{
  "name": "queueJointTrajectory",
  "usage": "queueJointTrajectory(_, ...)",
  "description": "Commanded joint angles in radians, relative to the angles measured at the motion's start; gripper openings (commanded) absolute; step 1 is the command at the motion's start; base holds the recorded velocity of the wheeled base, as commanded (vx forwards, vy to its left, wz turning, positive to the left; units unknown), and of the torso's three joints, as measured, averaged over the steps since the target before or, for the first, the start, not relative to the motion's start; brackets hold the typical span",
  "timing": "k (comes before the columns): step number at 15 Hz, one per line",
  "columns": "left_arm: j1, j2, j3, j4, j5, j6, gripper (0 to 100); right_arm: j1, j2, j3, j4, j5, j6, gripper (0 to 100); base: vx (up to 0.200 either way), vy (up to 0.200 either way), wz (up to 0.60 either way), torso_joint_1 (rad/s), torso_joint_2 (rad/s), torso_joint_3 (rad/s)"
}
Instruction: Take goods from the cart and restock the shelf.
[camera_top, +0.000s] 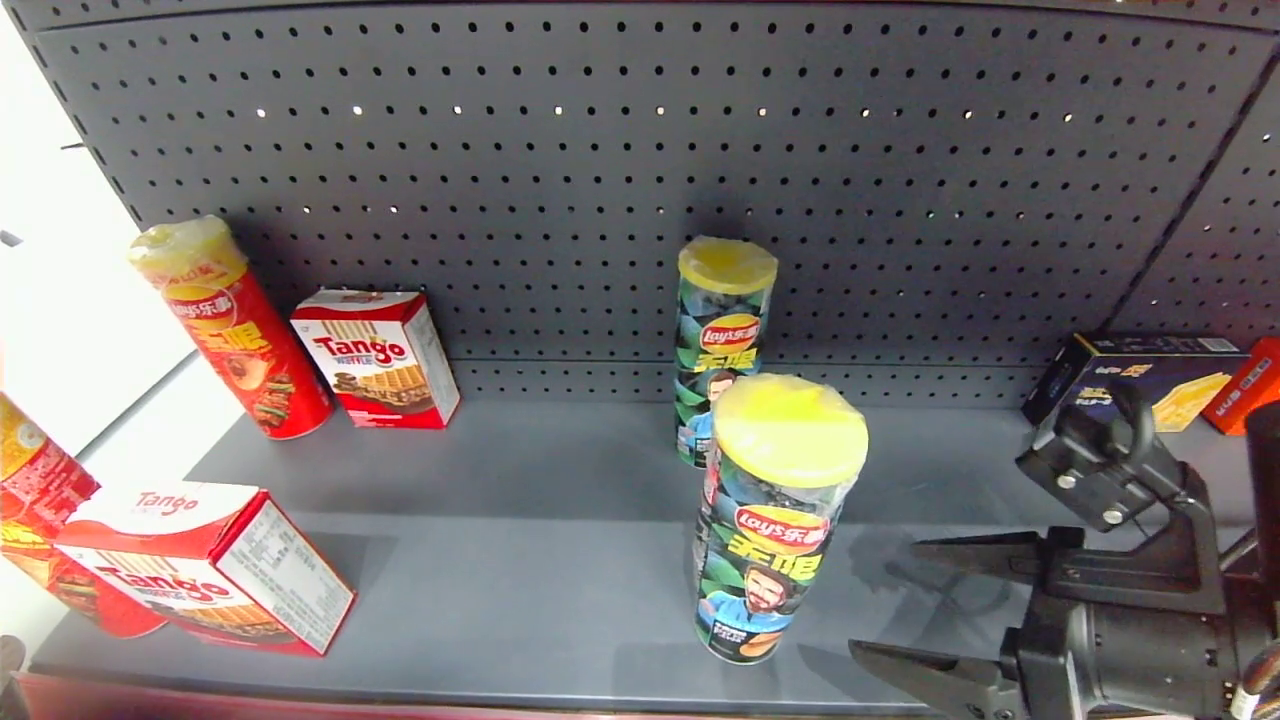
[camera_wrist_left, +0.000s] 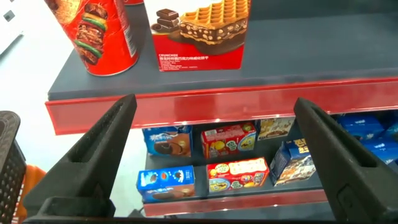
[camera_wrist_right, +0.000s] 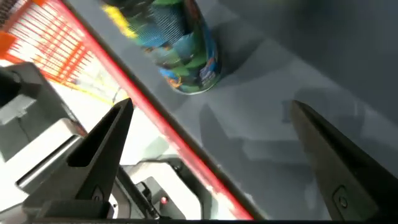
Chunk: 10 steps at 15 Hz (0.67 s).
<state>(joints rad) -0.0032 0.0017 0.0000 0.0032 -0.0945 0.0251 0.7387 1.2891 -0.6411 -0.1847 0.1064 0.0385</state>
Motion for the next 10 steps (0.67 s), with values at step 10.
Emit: queueJointTrajectory(10,0.0,0.003,0.0,0.0,0.001,-0.001,100,-0.042,0.151,-0.114,-0.001,-0.027,0.0,100,0.0,0.0,0.0,0.0,0.0,0.0)
